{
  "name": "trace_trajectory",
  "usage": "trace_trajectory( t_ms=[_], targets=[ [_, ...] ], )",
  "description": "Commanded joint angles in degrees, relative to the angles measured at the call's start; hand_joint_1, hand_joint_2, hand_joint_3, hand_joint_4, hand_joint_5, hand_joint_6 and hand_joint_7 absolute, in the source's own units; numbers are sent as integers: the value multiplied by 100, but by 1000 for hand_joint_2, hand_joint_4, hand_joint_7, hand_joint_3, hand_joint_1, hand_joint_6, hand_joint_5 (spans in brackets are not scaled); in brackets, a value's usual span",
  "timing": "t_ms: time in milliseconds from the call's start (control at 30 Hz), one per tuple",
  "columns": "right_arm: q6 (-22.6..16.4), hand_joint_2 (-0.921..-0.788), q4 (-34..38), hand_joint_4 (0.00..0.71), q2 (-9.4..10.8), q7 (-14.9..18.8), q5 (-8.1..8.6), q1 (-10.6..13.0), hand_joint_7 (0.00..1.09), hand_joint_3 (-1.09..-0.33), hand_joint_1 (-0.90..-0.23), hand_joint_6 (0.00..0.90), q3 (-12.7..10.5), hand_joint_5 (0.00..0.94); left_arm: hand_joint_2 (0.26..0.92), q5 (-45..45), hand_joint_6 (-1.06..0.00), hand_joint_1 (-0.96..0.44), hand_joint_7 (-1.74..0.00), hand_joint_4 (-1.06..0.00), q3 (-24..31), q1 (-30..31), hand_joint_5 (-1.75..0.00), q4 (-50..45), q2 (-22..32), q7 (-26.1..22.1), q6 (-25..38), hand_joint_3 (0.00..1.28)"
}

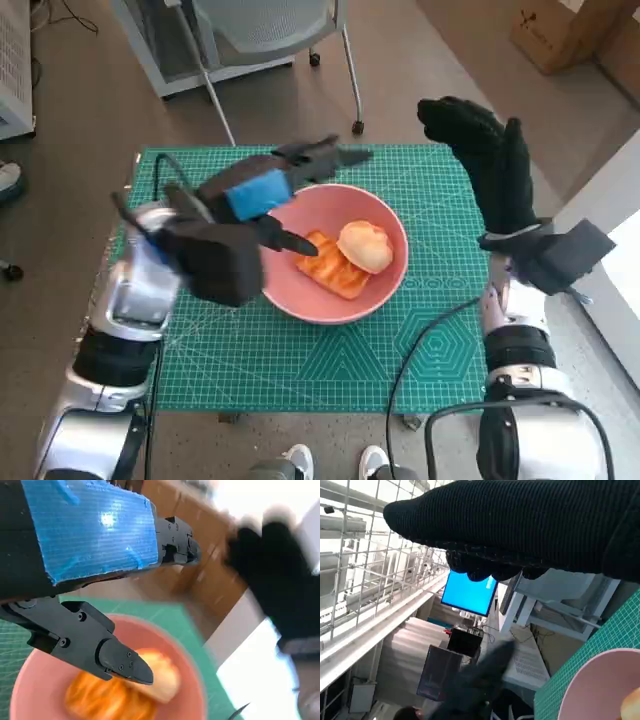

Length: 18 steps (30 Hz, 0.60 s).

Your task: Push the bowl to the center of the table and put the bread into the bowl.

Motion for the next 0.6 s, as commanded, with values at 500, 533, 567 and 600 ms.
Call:
trace_trajectory(
  t_ms=[500, 533, 567, 600],
  targets=[
    [62, -921, -172, 192, 142, -132, -34, -45, 3, -643, -601, 322, 101, 1, 920, -2857, 0, -599, -437, -60, 1746, 605, -15, -88, -882, 686, 293, 250],
    [59, -921, -187, 192, 146, -144, -35, -34, 3, -643, -601, 322, 101, 1, 921, -2877, 0, -601, -445, -62, 1764, 641, -15, -121, -888, 707, 275, 252],
    [62, -921, -192, 192, 147, -155, -36, -33, 3, -643, -601, 322, 101, 1, 921, -2891, 0, -614, -463, -67, 1773, 657, -18, -135, -889, 725, 264, 253],
    [63, -921, -207, 192, 152, -171, -39, -25, 3, -643, -602, 322, 102, 0, 921, -2892, 1, -621, -475, -71, 1776, 687, -19, -163, -891, 743, 243, 253]
  ],
)
